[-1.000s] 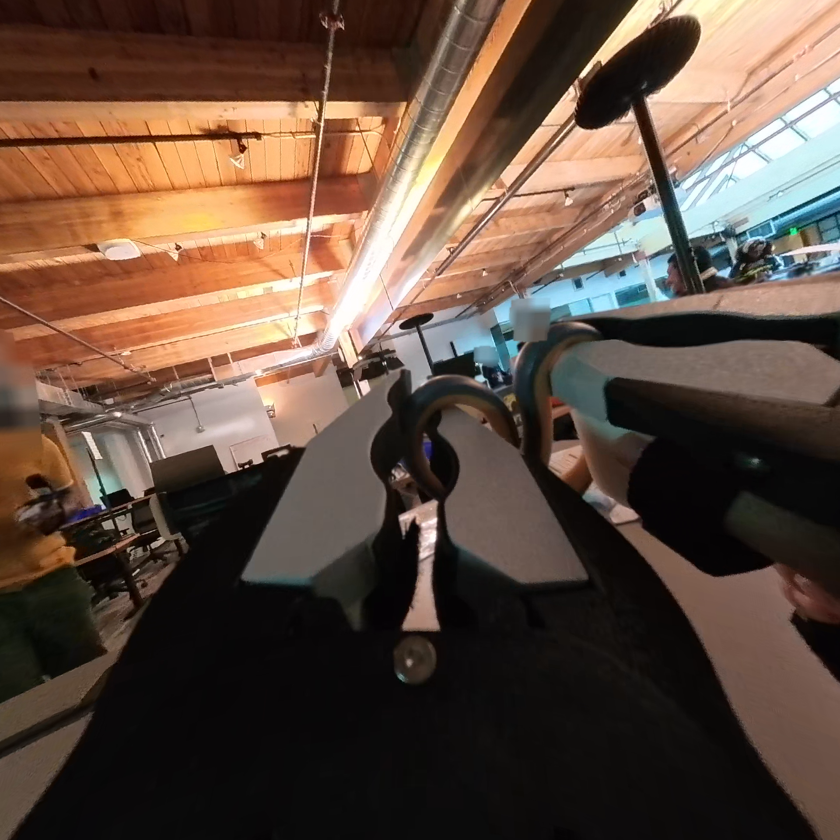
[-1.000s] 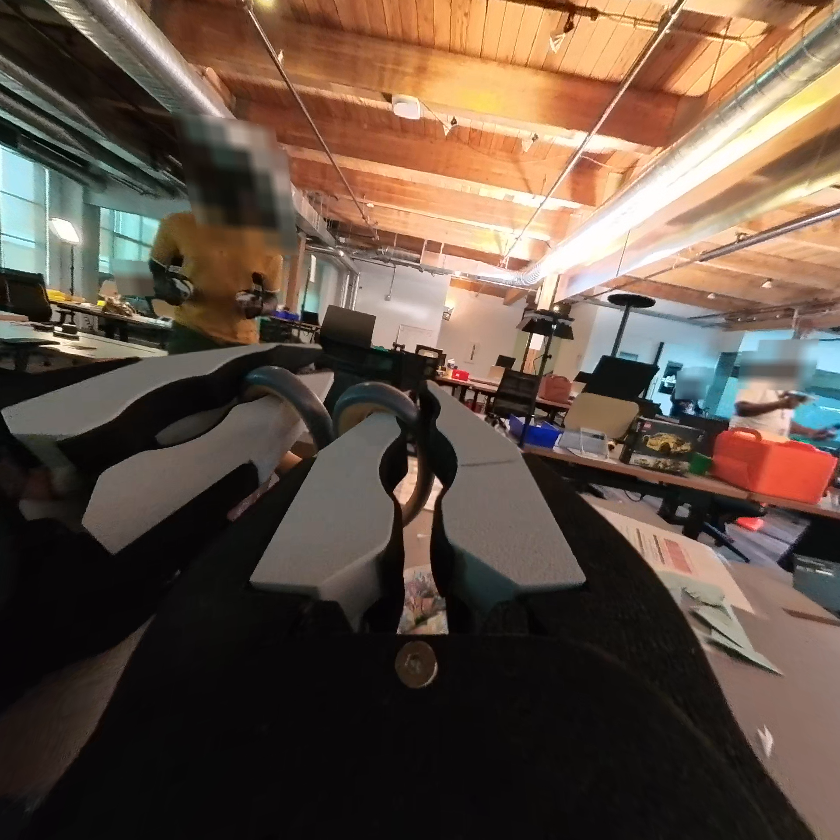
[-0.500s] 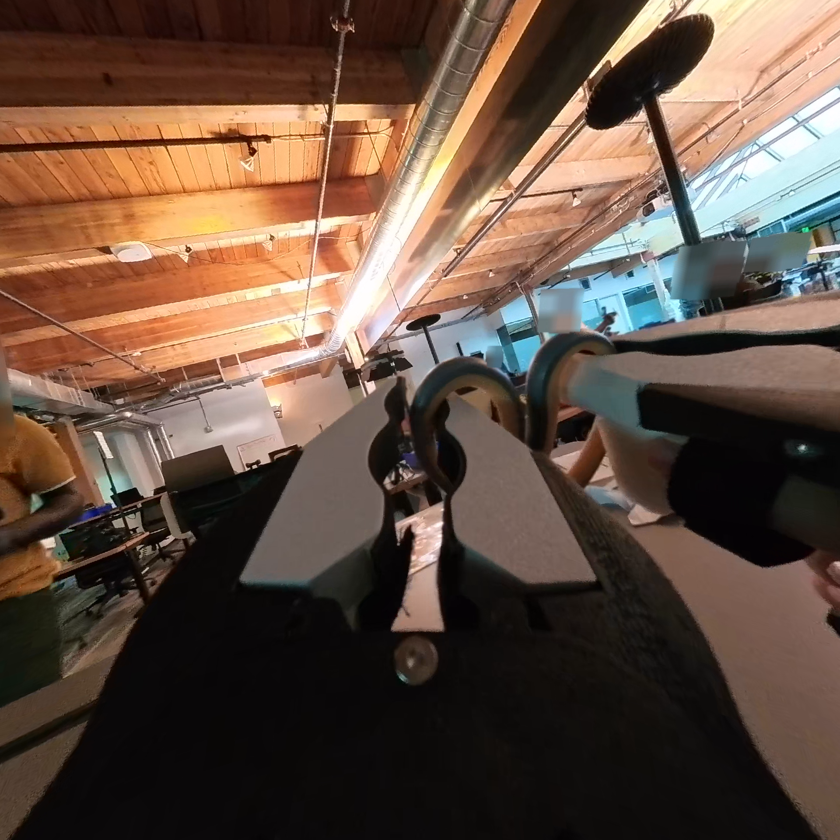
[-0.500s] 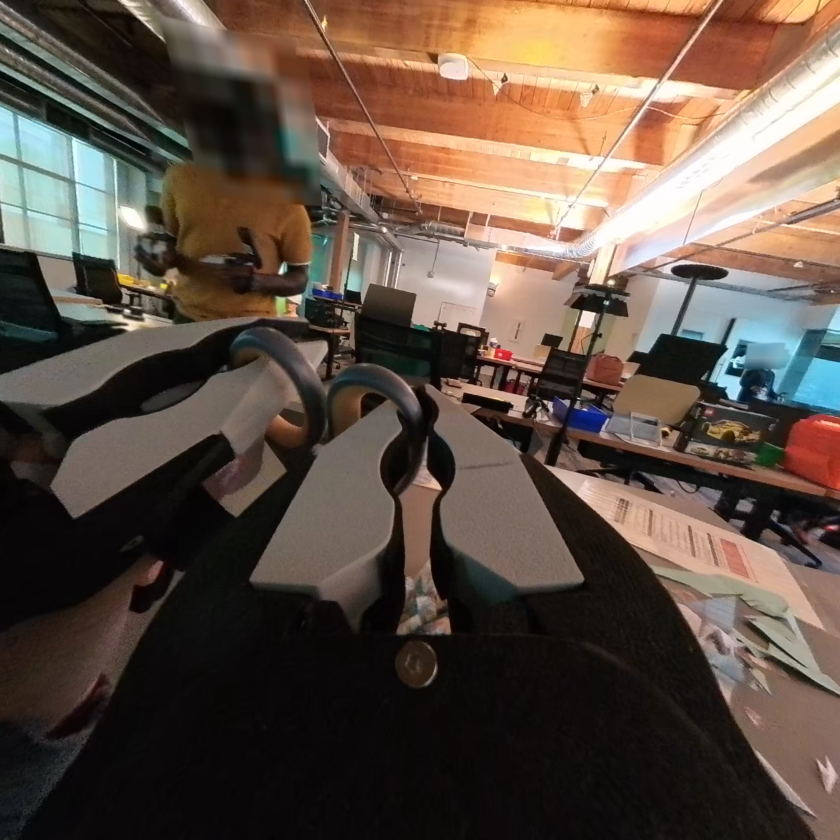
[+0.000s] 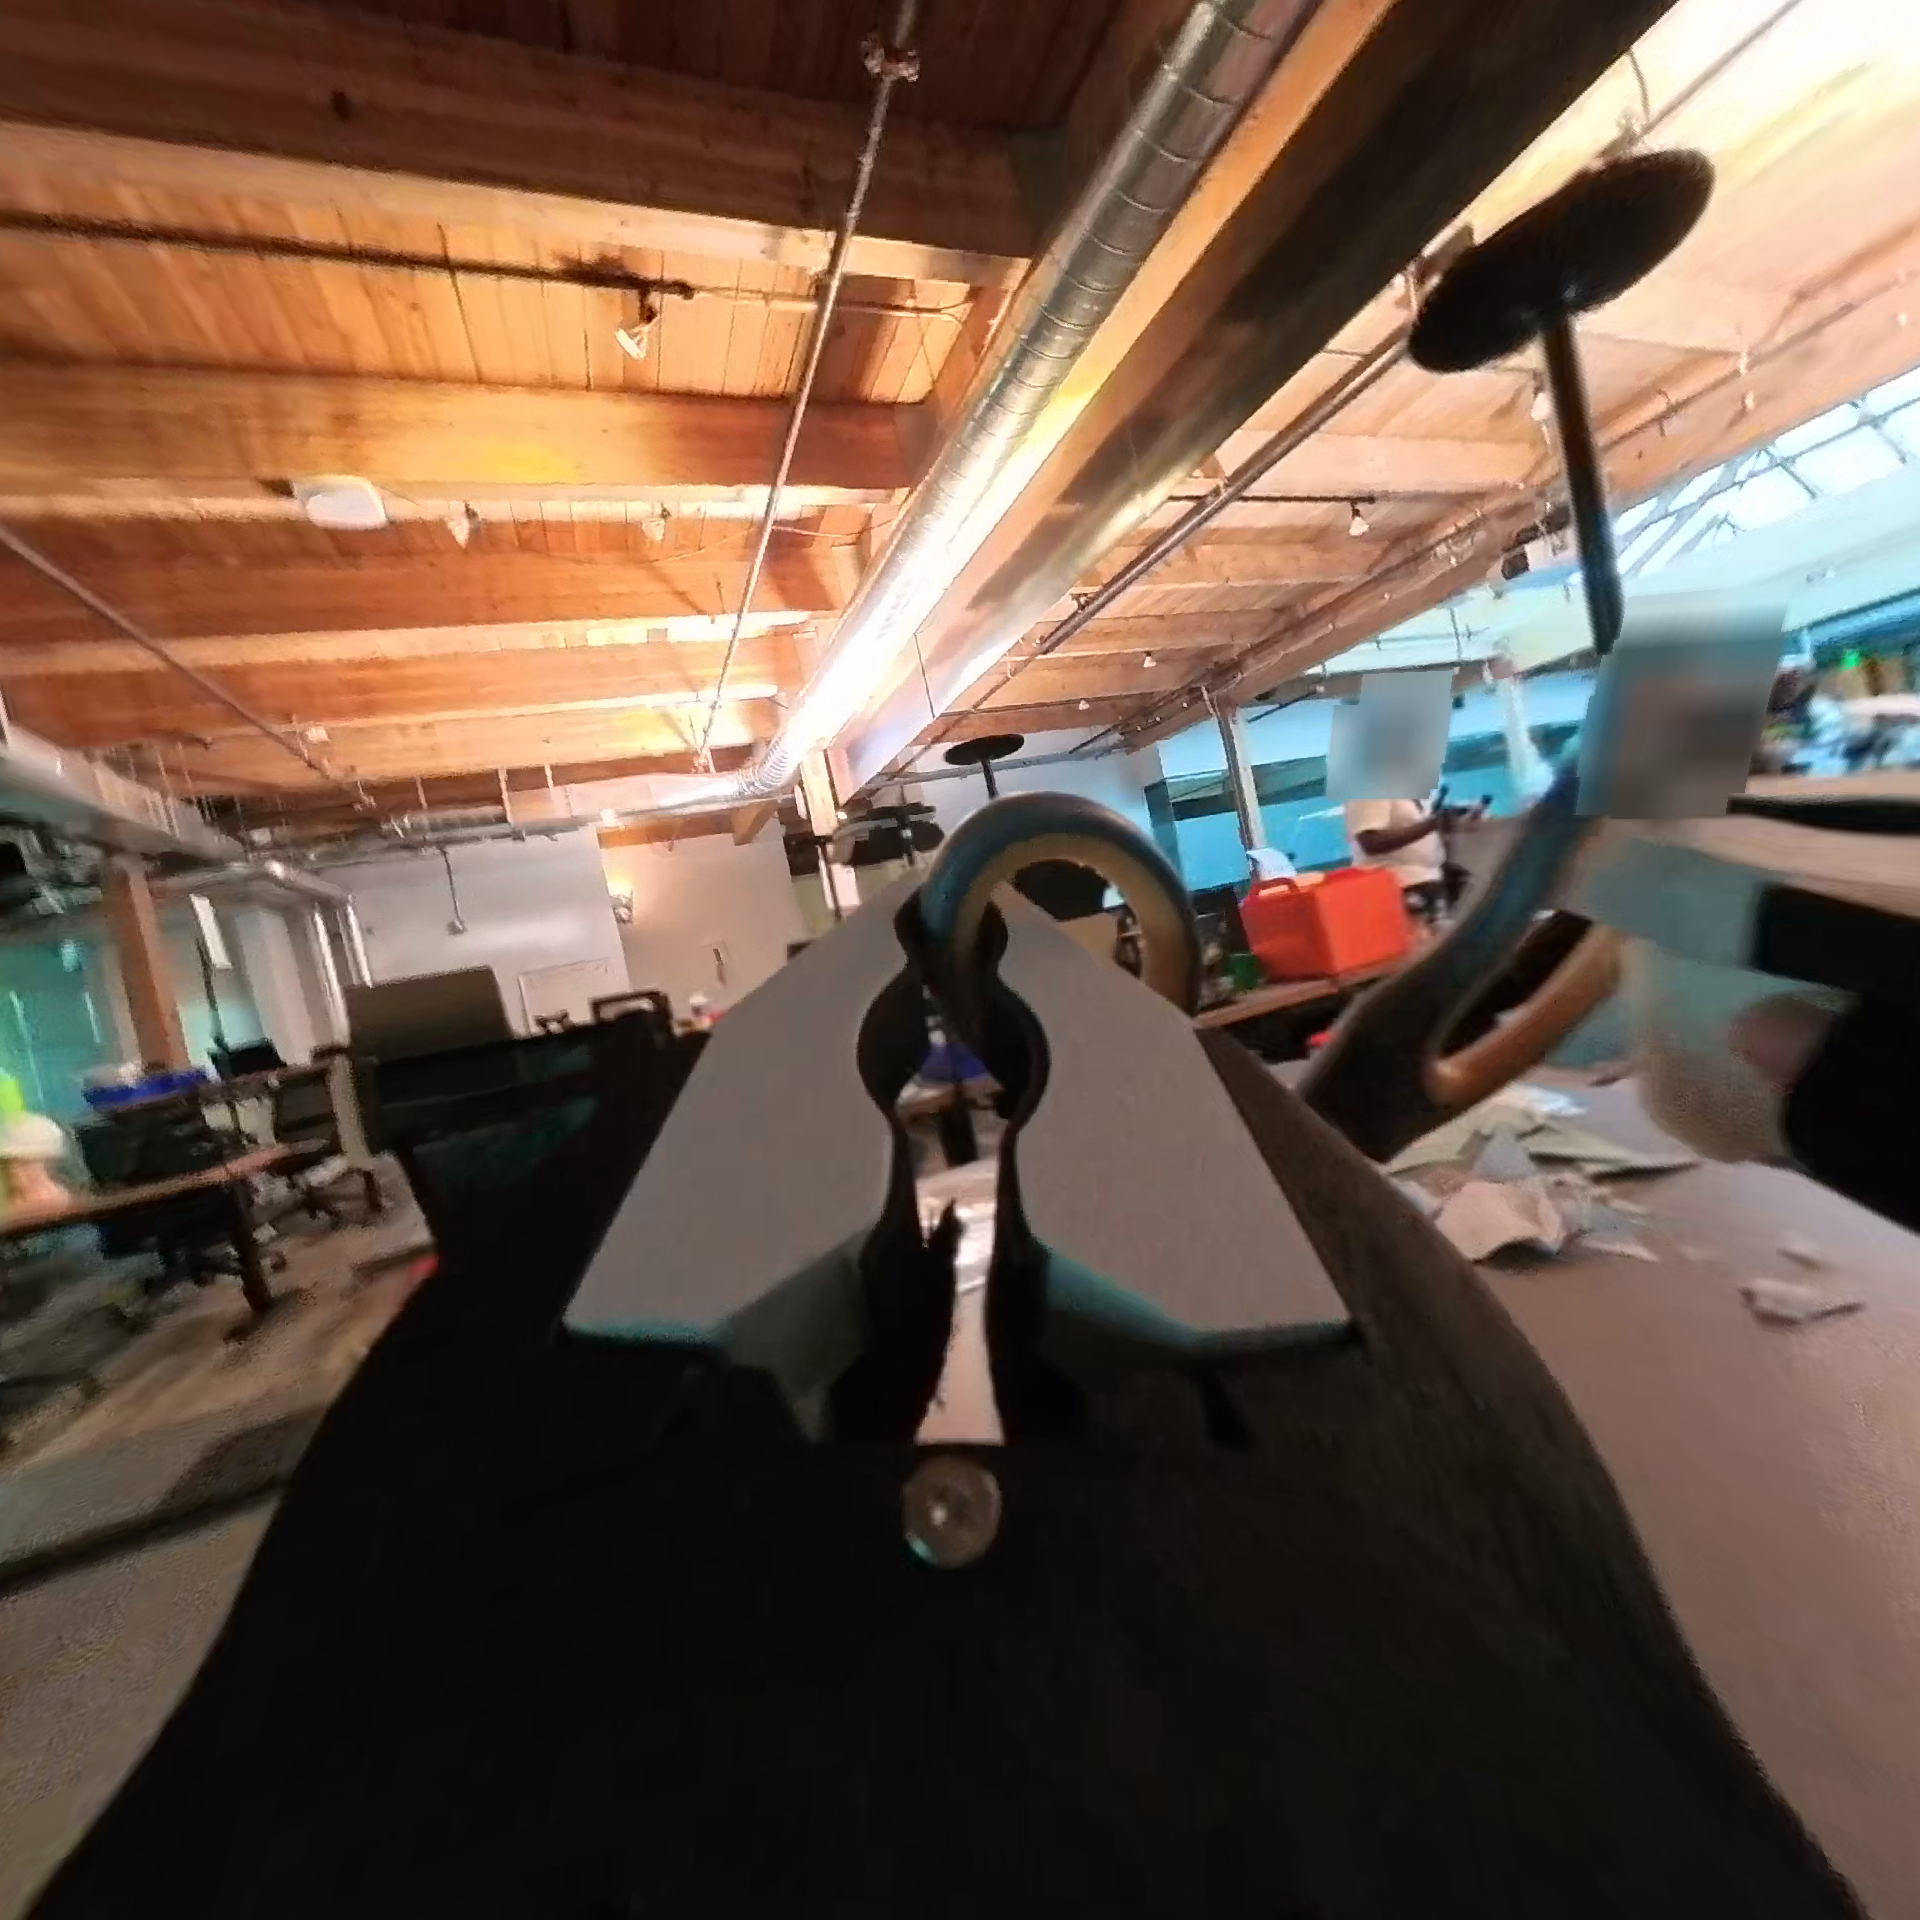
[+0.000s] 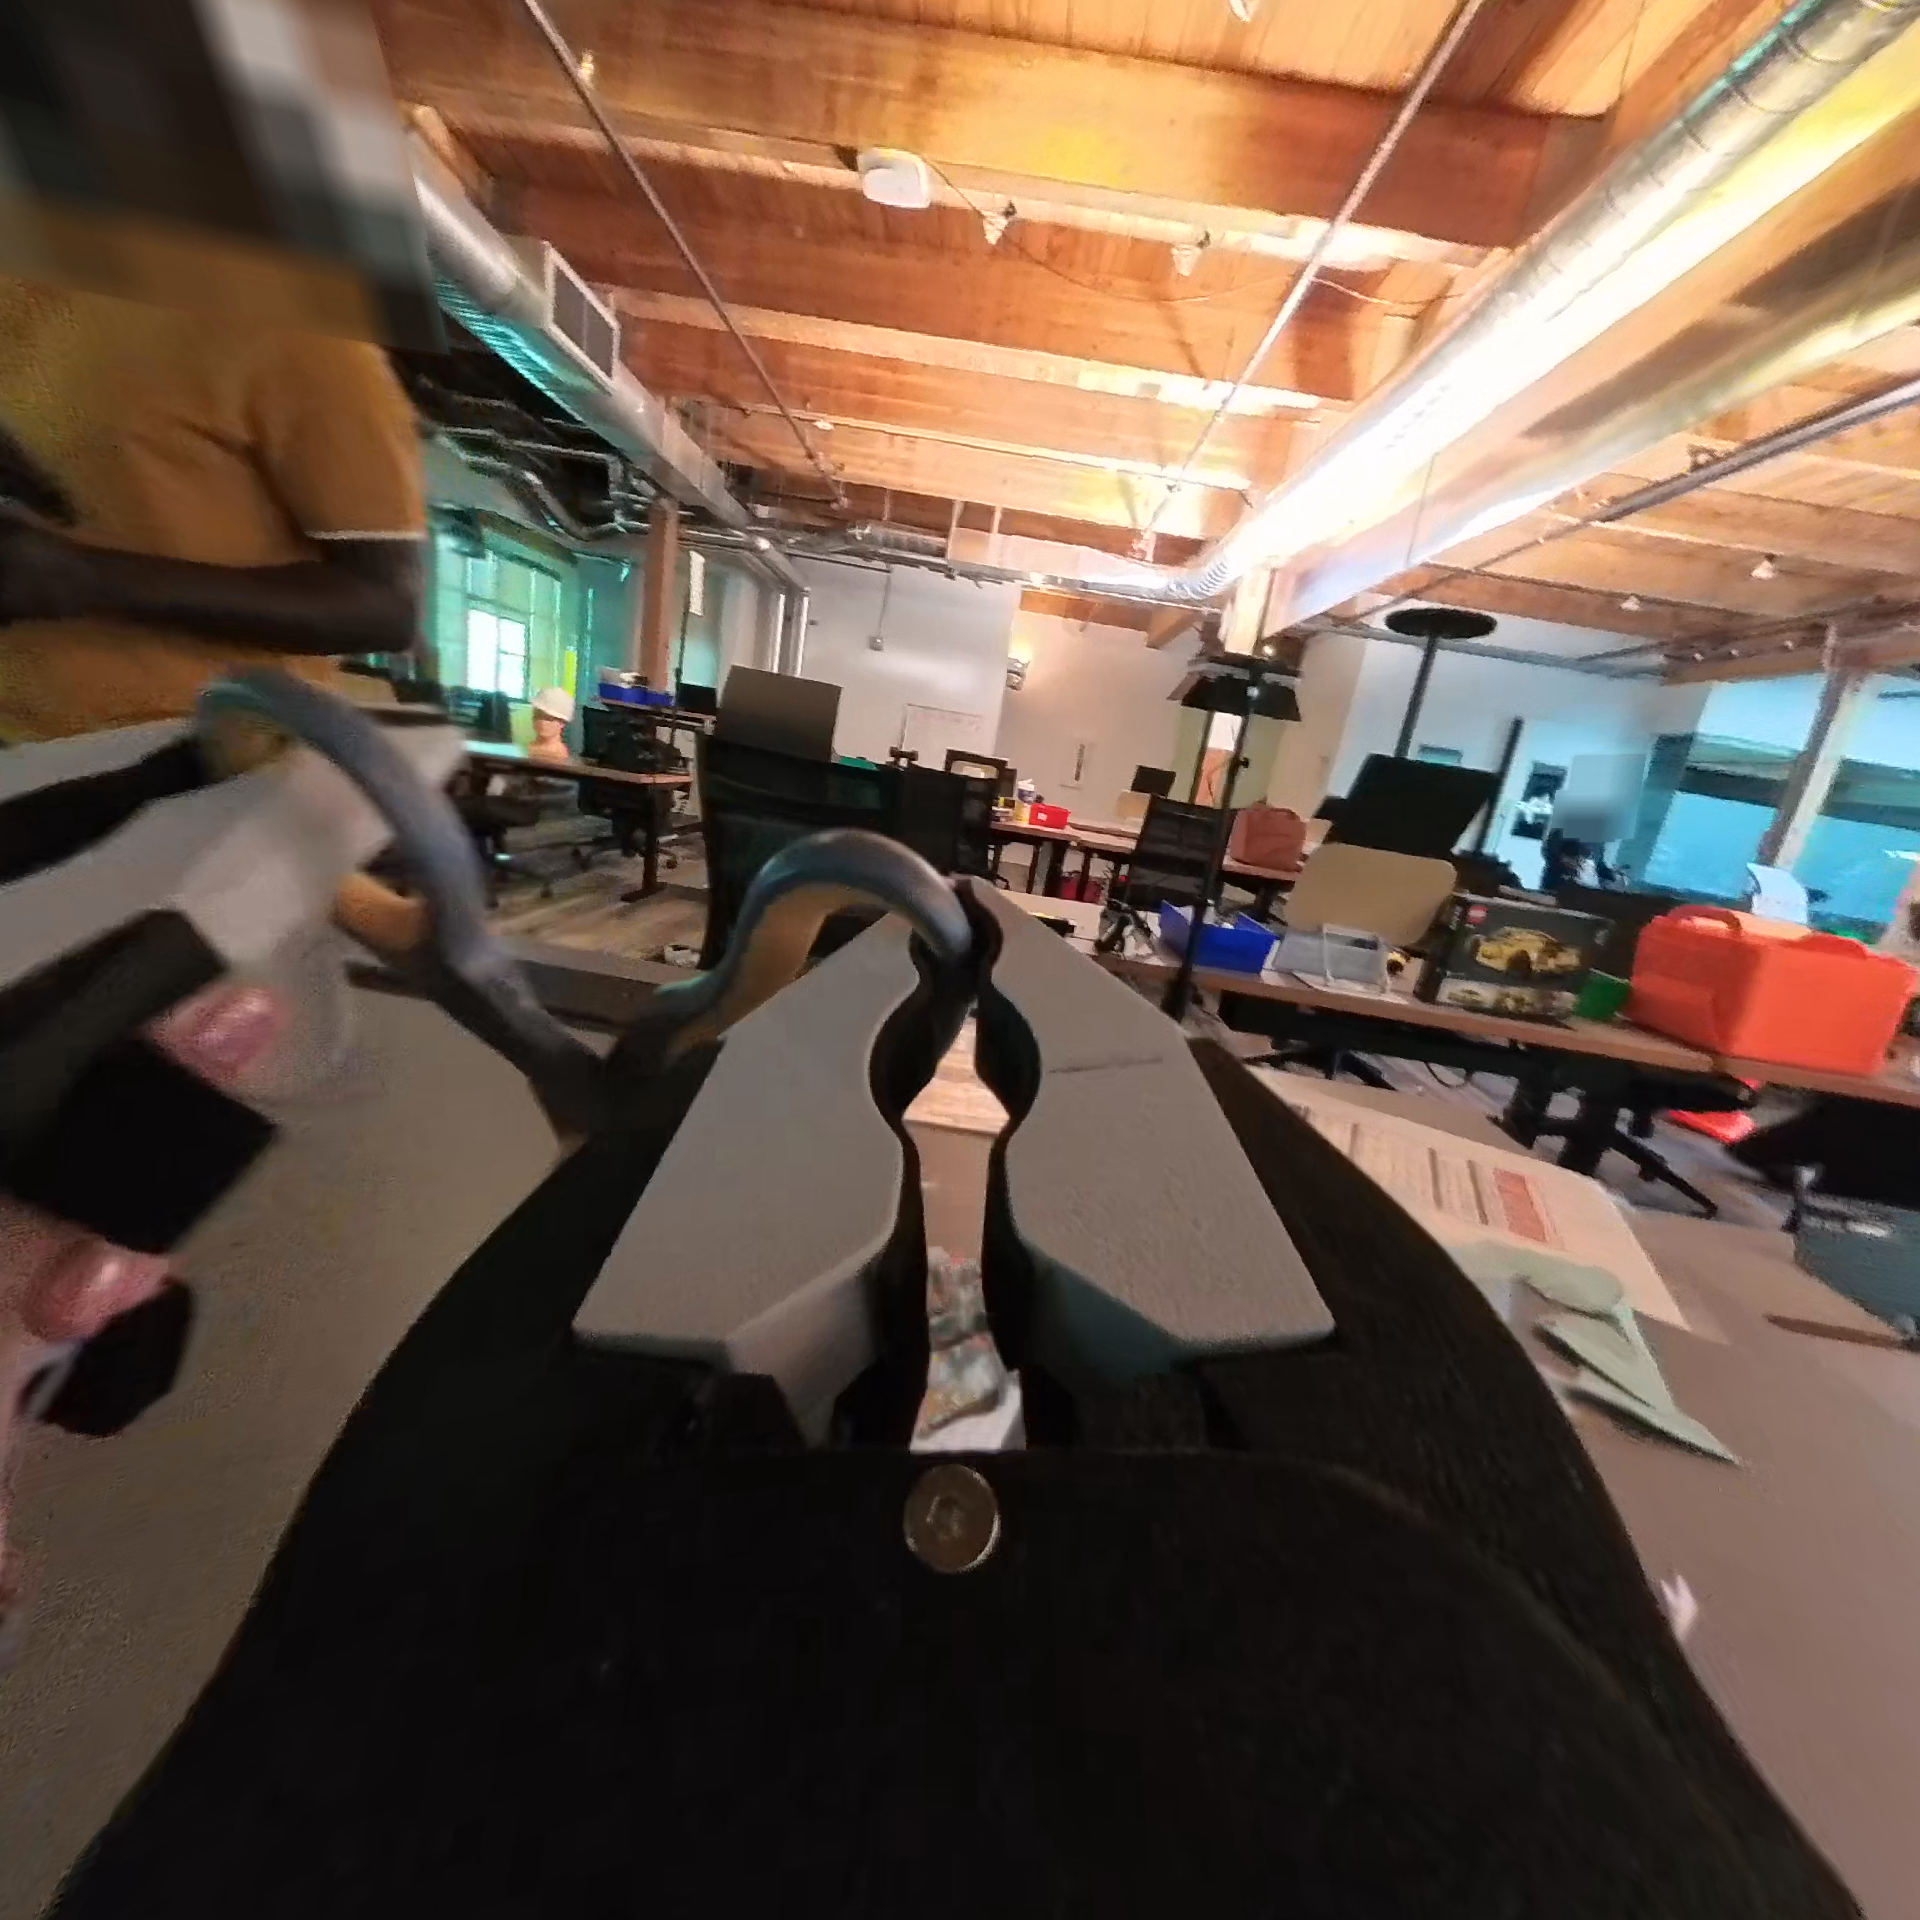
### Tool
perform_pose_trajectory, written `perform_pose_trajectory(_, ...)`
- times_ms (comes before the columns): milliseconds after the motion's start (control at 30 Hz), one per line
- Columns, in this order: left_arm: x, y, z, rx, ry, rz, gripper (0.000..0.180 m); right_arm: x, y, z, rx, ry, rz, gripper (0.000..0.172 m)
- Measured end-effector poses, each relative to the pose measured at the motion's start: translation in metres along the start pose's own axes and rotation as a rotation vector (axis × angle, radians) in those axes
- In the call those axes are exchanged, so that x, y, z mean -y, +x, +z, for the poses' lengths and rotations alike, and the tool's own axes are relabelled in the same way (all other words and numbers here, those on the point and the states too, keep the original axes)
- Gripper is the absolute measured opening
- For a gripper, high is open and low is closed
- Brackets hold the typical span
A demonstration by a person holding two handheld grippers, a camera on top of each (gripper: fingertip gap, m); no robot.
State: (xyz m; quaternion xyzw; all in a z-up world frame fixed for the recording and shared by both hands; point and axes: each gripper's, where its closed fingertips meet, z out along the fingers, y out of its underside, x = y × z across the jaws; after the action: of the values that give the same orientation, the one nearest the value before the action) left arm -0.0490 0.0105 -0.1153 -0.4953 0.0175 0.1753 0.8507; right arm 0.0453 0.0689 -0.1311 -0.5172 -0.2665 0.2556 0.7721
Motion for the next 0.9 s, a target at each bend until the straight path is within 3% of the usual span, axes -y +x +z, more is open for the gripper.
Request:
perform_pose_trajectory(167,-0.017,-0.009,0.004,-0.025,-0.044,-0.178,0.001,-0.009,0.019,-0.002,-0.019,-0.024,0.046,0.0)
perform_pose_trajectory(433,-0.063,0.005,0.02,-0.086,-0.171,-0.148,0.002,-0.037,0.03,-0.001,-0.029,-0.128,0.072,0.0)
perform_pose_trajectory(600,-0.065,0.027,0.027,-0.16,-0.137,-0.069,0.003,-0.048,0.056,0.002,-0.09,-0.143,0.097,0.0)
perform_pose_trajectory(900,-0.112,0.035,0.052,-0.178,-0.194,-0.108,0.004,-0.08,0.074,0.034,-0.092,-0.194,0.126,0.0)
